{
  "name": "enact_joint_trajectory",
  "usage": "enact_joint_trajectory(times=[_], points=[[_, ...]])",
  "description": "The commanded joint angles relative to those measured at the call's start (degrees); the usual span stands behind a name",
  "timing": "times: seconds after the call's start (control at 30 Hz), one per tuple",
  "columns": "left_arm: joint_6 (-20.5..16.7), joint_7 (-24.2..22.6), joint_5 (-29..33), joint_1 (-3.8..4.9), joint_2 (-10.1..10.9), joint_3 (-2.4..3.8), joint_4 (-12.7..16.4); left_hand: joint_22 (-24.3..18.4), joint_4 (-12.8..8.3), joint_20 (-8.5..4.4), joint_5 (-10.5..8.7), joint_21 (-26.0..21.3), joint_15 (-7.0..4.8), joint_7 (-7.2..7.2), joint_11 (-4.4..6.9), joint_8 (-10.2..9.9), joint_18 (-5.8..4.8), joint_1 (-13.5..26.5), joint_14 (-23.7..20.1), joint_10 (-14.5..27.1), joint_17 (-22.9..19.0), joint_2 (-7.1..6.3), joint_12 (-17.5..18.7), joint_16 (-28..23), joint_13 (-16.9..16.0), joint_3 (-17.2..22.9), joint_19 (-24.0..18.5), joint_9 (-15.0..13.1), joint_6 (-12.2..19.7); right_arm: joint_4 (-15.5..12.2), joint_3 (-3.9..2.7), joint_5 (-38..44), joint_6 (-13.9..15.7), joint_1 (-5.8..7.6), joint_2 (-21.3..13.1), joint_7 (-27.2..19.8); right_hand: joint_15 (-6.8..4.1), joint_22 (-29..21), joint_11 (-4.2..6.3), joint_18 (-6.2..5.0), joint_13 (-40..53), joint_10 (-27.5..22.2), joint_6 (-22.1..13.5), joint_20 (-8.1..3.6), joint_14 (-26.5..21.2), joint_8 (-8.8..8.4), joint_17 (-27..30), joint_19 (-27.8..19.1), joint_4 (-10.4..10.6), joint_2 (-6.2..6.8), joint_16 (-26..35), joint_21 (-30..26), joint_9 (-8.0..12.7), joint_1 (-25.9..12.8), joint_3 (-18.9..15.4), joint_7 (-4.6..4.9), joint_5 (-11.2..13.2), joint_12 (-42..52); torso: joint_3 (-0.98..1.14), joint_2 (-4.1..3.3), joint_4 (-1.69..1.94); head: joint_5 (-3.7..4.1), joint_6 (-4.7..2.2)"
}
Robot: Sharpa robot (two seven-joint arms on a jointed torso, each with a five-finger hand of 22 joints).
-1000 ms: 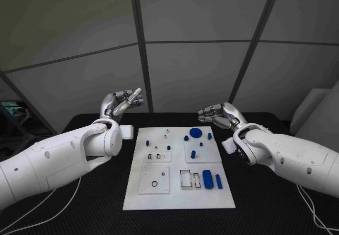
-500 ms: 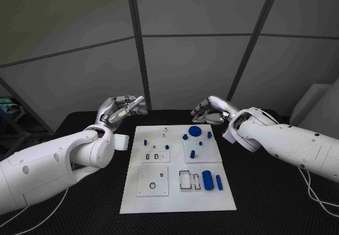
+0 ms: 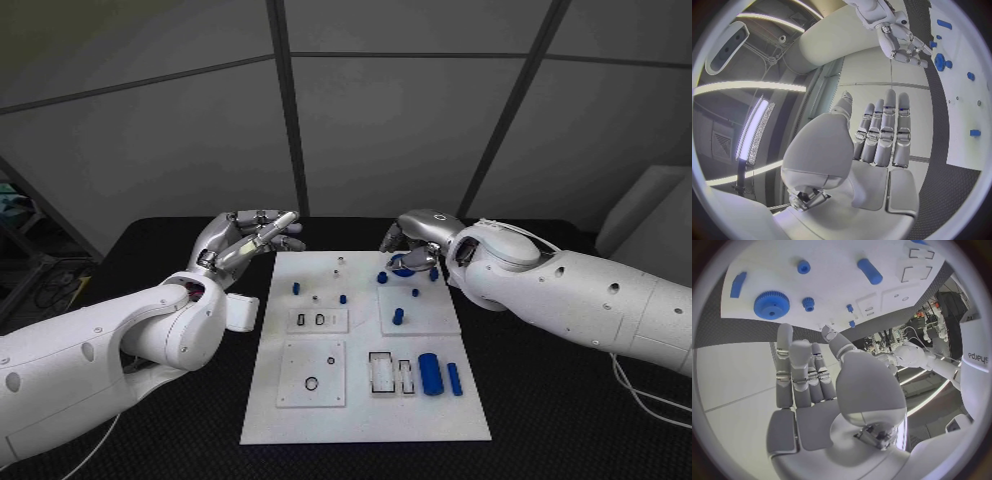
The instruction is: Assemble the parts on the task board
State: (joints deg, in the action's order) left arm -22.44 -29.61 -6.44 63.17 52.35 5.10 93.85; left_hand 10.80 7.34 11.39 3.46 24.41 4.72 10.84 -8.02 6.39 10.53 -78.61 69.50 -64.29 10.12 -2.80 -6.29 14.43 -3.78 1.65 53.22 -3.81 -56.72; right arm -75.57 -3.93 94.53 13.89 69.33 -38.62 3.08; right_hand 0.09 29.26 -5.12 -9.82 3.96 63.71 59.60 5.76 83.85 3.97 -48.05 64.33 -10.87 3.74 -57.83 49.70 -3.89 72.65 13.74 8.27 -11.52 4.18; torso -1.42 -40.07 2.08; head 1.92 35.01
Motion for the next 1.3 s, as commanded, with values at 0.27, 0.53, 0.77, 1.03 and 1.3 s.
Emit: enact_joint_trajectory(times=[0.27, 0.53, 0.77, 1.03, 1.3], points=[[1.02, 0.4, -0.79, 0.11, 0.27, 0.12, 0.67, -0.13, 0.02, 0.08, -0.29, -0.26, 0.23, 0.61, -0.15, -0.56, -0.12, 0.87, -0.54, 0.63, 0.18, 0.18, 0.63, -0.38, 0.06, -0.52, -0.29, 0.06, 0.03, 0.17, -0.04, 5.89, -7.06, 0.18, 0.89, 4.83, 0.76, 11.3, -0.66, 1.05, -0.13, -3.09, -1.47, 0.64, 1.99, -0.24, -9.99, 0.95, 2.65, 1.19, -10.2, 10.12, 0.08, 1.34, 0.45, 0.11, -0.36, 0.5, -0.28, -1.6, 0.45, 0.28, 0.05], [1.29, 0.52, -0.79, 0.11, 0.35, 0.15, 0.82, -0.15, -0.02, 0.13, -0.28, -0.26, 0.3, 0.69, -0.23, -0.72, -0.12, 1.04, -0.63, 0.83, 0.26, 0.33, 0.84, -0.52, 0.06, -0.61, -0.32, 0.06, 0.08, 1.2, -0.03, 5.99, -7.79, 0.19, 1.66, 4.82, 0.75, 16.44, -0.7, 1.73, -0.08, -3.06, -1.38, 0.91, 2.4, -0.03, -14.23, 2.42, 3.56, 1.01, -14.06, 14.14, -0.01, 2.14, 1.15, 0.17, -0.86, 1.27, -0.27, -2.1, 0.98, 0.64, 0.25], [1.37, 0.61, -0.79, 0.11, 0.34, 0.17, 0.62, -0.17, -0.04, 0.16, -0.28, -0.26, 0.34, 0.71, -0.27, -0.8, -0.12, 1.11, -0.72, 0.93, 0.3, 0.49, 0.95, -0.63, 0.06, -0.62, -0.34, 0.05, 0.08, 1.25, -0.03, 5.97, -7.55, 0.19, 2.3, 4.23, 0.61, 20.9, -0.45, 2.34, -0.14, -1.82, -1.19, 0.95, 2.71, -0.07, -17.45, 3.96, 4.27, 0.85, -17.03, 17.56, 0.0, 2.44, 2.56, 0.05, -0.86, 2.08, -0.22, -2.28, 1.14, 0.84, 0.17], [1.49, 0.77, -0.79, 0.11, 0.33, 0.19, 0.35, -0.17, -0.05, 0.17, -0.28, -0.25, 0.36, 0.73, -0.29, -0.82, -0.12, 1.13, -0.76, 0.96, 0.32, 0.54, 1.0, -0.68, 0.06, -0.63, -0.35, 0.05, 0.07, 1.76, -0.03, 5.83, -8.25, 0.19, 2.72, 4.07, 0.14, 25.18, 0.14, 2.92, -0.06, 1.47, -1.02, 0.74, 2.84, -0.06, -19.62, 5.43, 4.76, 0.28, -19.22, 20.82, -0.01, 2.97, 6.61, 0.02, -1.15, 2.64, -0.16, -2.4, 1.25, 0.77, 0.28], [1.63, 0.95, -0.79, 0.11, 0.33, 0.2, 0.14, -0.18, -0.06, 0.17, -0.28, -0.25, 0.37, 0.74, -0.3, -0.84, -0.12, 1.14, -0.78, 0.99, 0.33, 0.58, 1.02, -0.7, 0.06, -0.63, -0.35, 0.05, 0.07, 2.08, -0.02, 5.79, -9.33, 0.19, 2.92, 4.29, -0.07, 28.0, 0.5, 3.32, -0.14, 3.95, 0.0, 0.33, 2.72, 0.03, -20.28, 6.11, 5.19, 1.5, -20.29, 23.1, -0.07, 2.4, 10.77, -0.08, -1.77, 1.74, -0.09, -2.55, 1.37, 0.7, 0.41]])
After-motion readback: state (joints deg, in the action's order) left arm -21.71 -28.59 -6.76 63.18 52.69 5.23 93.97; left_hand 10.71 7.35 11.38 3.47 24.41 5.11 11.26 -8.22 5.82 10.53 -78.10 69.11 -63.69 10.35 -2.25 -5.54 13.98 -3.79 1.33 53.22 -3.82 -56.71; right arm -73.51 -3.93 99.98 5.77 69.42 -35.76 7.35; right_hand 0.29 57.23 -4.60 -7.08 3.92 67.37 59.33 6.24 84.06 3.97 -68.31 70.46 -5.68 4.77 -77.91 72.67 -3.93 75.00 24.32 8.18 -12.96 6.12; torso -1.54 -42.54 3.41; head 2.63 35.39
